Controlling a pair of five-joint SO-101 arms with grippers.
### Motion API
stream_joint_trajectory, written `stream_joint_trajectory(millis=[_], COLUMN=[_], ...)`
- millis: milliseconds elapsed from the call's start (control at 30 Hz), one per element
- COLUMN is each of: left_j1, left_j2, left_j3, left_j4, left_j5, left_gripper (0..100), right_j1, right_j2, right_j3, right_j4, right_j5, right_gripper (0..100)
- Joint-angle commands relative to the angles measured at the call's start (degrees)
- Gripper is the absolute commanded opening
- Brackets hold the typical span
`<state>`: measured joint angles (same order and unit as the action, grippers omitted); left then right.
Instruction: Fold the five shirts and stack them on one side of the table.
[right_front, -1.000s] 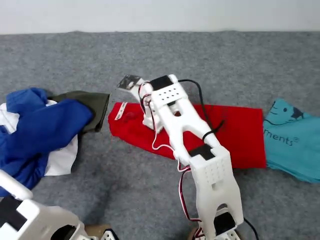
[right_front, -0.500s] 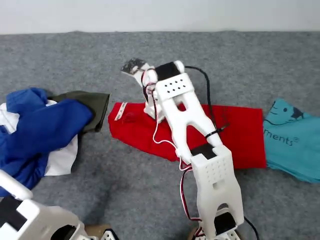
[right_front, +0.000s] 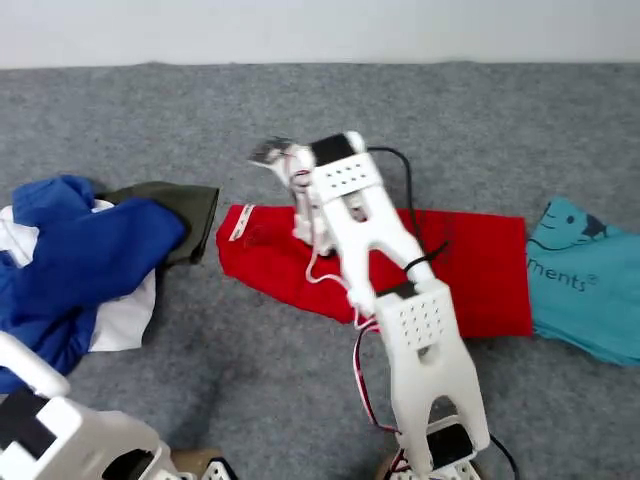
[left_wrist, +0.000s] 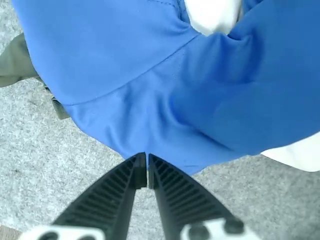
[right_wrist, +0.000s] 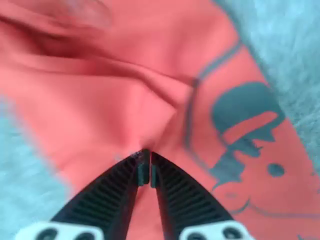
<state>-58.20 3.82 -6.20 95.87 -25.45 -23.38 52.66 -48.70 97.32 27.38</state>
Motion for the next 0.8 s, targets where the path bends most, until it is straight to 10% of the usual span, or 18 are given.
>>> stream_joint_trajectory(millis=[0, 333, 767], left_j1=[0.4, -0.8, -2.1], left_j2=[-3.0, -3.5, -3.5], left_j3=[-0.4, -0.5, -0.7], left_j4=[-0.8, 0.6, 2.5], left_j5=[-0.2, -0.2, -0.2], left_gripper=[2, 2, 2], right_j1=[2.7, 4.2, 26.8], right_j2=[0.5, -10.2, -26.7], right_j3=[-4.1, -8.3, 13.4], right_j4=[0.0, 5.7, 5.5], right_j5=[0.7, -4.0, -4.4], right_gripper=[0.9, 0.9, 16.9])
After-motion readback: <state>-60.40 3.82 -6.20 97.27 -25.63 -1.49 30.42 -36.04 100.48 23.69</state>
